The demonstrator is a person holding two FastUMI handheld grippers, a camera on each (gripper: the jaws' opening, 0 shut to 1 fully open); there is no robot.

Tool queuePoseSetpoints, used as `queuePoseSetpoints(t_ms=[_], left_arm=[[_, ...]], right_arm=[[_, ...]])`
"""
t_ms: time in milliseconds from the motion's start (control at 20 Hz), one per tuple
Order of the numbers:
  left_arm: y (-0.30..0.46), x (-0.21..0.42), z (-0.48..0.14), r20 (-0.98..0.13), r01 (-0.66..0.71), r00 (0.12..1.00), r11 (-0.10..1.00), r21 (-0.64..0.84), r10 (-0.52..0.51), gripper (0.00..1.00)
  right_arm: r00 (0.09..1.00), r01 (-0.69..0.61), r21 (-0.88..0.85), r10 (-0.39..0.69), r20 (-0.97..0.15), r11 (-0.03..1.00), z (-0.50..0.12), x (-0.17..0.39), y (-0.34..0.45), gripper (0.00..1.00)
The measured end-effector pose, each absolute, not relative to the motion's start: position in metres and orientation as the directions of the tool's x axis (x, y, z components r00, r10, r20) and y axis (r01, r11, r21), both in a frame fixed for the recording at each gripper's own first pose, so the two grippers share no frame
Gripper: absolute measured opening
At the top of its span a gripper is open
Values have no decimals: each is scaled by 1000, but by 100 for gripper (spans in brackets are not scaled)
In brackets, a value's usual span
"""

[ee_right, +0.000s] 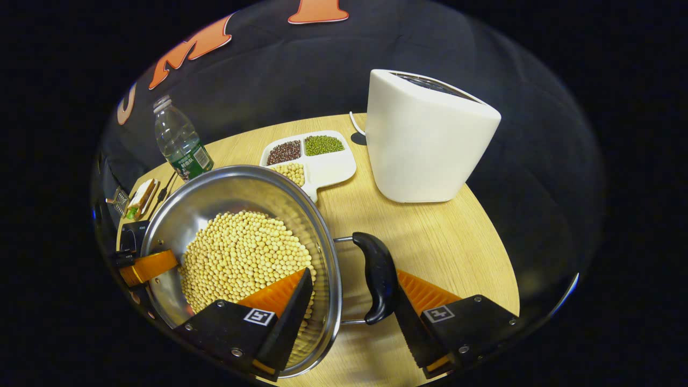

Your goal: First push the handle of the pot to place it horizontally, then grasp the pot with both hands and set it on the induction cooktop.

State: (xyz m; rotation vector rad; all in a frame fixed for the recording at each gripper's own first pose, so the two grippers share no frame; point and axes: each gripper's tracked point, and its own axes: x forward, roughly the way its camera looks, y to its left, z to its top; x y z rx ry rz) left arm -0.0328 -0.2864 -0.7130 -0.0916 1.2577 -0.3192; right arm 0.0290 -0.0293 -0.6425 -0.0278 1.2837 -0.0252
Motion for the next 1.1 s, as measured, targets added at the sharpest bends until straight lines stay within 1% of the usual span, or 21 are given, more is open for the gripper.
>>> queuePoseSetpoints(t_ms=[50,150,200,250,300,450,500,550,600,650,750,900,1000,1100], left_arm=[[-287,-31,-714,-918,213,285,952,-222,-278,80],[-288,-25,-721,-912,229,320,955,-190,-258,79],[-286,-20,-721,-908,232,333,955,-183,-255,77],[-286,-15,-722,-905,220,346,959,-177,-247,78],[-287,-13,-725,-903,226,354,960,-168,-241,75],[-289,-5,-726,-888,207,390,963,-174,-245,76],[-288,-5,-724,-885,206,400,964,-169,-240,74],[-289,-5,-724,-881,209,410,965,-162,-236,75],[-289,-4,-723,-879,216,417,965,-151,-231,74],[-289,-3,-722,-878,216,421,965,-148,-229,72],[-288,-5,-721,-875,218,430,966,-137,-222,70],[-282,-11,-716,-872,208,434,967,-146,-226,72],[-279,-9,-704,-860,200,455,968,-153,-230,70],[-273,-6,-686,-843,198,486,968,-153,-232,73]], right_arm=[[279,9,-34,-35,-960,999,-644,28,-29,85],[280,42,-13,-24,-960,999,-648,29,-27,86],[272,53,-10,-24,-962,999,-649,27,-28,85],[269,55,-6,-20,-963,998,-648,25,-29,84],[273,57,1,-15,-962,998,-646,24,-27,83],[287,73,17,-5,-958,997,-647,23,-27,78],[289,89,26,-1,-957,996,-649,24,-28,77],[289,106,36,4,-957,994,-647,25,-29,73],[285,135,49,9,-959,990,-645,24,-29,67],[281,154,56,11,-960,986,-644,22,-26,65],[286,142,49,7,-958,989,-645,23,-26,61],[288,147,42,-2,-958,988,-640,26,-27,59],[317,138,36,-10,-948,990,-632,31,-28,58],[350,133,31,-17,-937,991,-624,32,-28,57]])
